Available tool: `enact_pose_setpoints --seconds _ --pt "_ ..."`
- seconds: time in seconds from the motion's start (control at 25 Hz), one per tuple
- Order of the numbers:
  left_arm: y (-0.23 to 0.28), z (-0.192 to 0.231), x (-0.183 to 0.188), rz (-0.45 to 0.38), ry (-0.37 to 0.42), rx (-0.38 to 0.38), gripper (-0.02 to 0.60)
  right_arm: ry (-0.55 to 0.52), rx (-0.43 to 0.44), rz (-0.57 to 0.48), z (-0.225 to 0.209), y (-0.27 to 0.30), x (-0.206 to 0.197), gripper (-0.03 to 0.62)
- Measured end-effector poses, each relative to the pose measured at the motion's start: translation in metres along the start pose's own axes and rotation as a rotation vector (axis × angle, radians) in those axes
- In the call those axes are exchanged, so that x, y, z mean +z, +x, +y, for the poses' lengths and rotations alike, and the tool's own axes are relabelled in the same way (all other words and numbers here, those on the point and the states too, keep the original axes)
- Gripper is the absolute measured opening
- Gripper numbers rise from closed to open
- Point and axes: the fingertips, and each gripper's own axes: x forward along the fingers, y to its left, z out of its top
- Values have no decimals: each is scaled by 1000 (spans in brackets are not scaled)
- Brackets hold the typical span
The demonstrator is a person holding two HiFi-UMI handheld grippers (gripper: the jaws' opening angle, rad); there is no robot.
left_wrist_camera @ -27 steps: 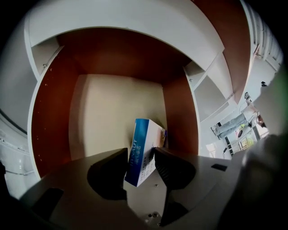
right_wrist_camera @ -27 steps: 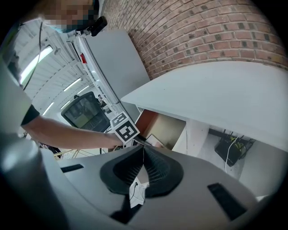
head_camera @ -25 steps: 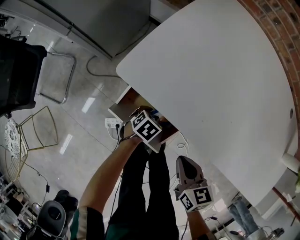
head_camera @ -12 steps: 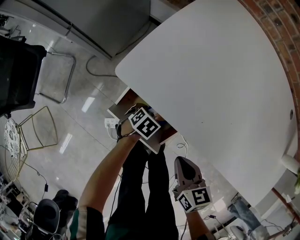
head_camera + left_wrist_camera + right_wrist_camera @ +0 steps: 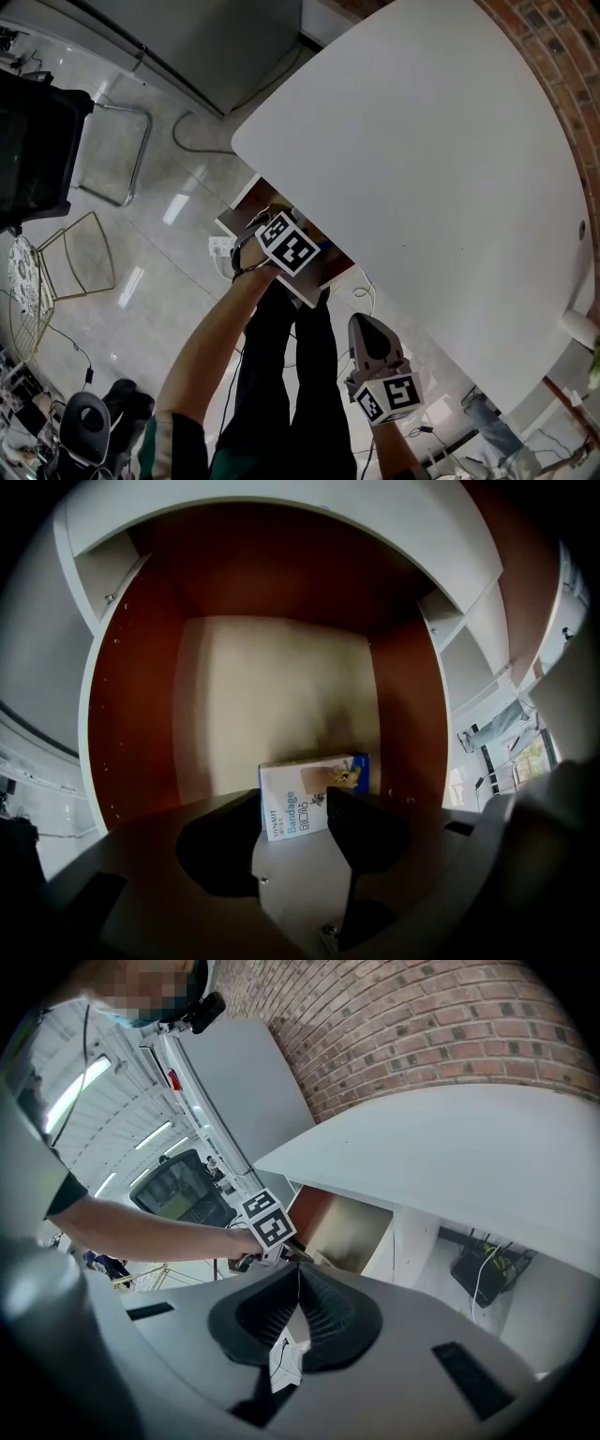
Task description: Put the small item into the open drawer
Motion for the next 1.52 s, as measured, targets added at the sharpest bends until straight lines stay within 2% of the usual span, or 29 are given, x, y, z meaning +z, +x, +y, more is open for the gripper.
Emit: enact_pose_setpoints --seconds 0.36,0.4,0.48,0.56,0.68,0.92,1.36,1.52 --pt "-18 -2 11 -54 32 32 203 -12 8 -1 7 0 4 25" --pt "-20 -3 11 -63 38 30 190 -16 10 -2 8 0 6 25" --pt "-25 -7 11 -87 52 24 112 -23 14 -6 12 0 9 25" --pt "-30 -7 12 -110 55 30 60 -29 18 -9 14 1 11 25" --pt "-39 -6 12 -151 42 48 22 -32 22 -9 17 1 10 25" --pt "-66 -10 14 -275 12 58 14 -44 5 0 19 6 6 25" --pt "-122 -20 7 -338 -44 59 14 -97 22 0 53 2 29 25" --pt "-158 -28 3 -379 -94 61 14 -109 23 -6 62 -9 40 23"
